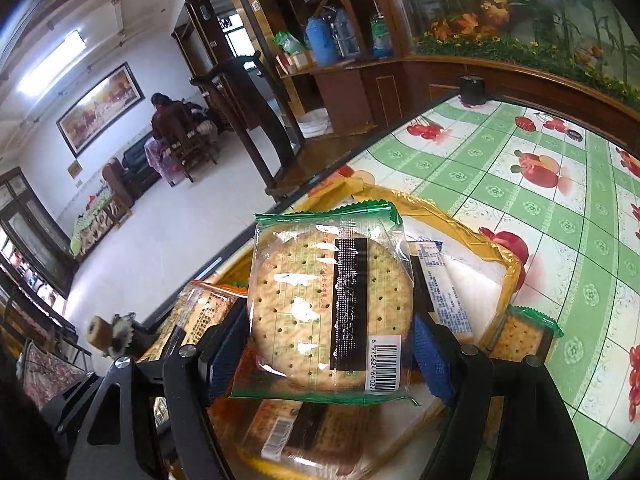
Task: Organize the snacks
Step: 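Carry both held packs over the white box with both grippers, then lower both packs into the box and open both grippers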
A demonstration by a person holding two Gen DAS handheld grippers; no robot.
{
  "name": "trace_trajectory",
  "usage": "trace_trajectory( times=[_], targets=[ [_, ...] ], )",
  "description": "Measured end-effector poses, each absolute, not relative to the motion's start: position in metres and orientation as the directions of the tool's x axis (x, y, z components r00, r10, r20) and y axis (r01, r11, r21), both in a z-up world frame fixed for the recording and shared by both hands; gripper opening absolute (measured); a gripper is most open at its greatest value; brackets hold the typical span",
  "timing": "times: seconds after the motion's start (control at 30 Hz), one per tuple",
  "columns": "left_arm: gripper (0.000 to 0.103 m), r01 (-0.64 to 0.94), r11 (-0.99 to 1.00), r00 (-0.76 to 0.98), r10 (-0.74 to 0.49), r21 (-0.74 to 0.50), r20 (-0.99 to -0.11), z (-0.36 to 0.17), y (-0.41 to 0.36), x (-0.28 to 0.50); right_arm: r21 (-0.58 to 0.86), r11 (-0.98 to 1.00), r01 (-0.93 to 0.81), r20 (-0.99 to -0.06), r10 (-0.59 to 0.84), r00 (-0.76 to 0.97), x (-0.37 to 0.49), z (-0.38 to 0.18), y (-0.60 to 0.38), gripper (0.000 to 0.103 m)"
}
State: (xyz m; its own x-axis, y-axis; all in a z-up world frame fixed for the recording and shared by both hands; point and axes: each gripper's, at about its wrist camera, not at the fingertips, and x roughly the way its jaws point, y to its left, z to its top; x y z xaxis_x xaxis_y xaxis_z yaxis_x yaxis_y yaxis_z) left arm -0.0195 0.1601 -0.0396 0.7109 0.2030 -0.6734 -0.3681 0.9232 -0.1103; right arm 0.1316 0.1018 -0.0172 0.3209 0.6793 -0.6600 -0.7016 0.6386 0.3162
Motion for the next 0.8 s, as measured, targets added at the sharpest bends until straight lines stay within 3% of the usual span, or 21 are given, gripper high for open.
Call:
trace_trajectory(
  times=[0.43, 0.63, 0.8],
  targets=[
    [0.054, -0.411, 0.909, 0.681, 0.251, -0.075, -0.688, -0.046, 0.165, -0.006, 0.22, 0.668, -0.711, -0.698, 0.617, 0.364, 0.133, -0.022, 0.113, 0.078],
    [0.078, -0.441, 0.897, 0.682, 0.317, -0.026, -0.659, -0.036, 0.161, -0.01, 0.222, 0.685, -0.694, -0.691, 0.613, 0.384, 0.134, -0.018, 0.101, 0.087],
    [0.079, -0.435, 0.9, 0.693, 0.328, -0.01, -0.641, -0.023, 0.152, -0.006, 0.238, 0.707, -0.666, -0.671, 0.616, 0.414, 0.138, -0.009, 0.073, 0.088]
  ],
)
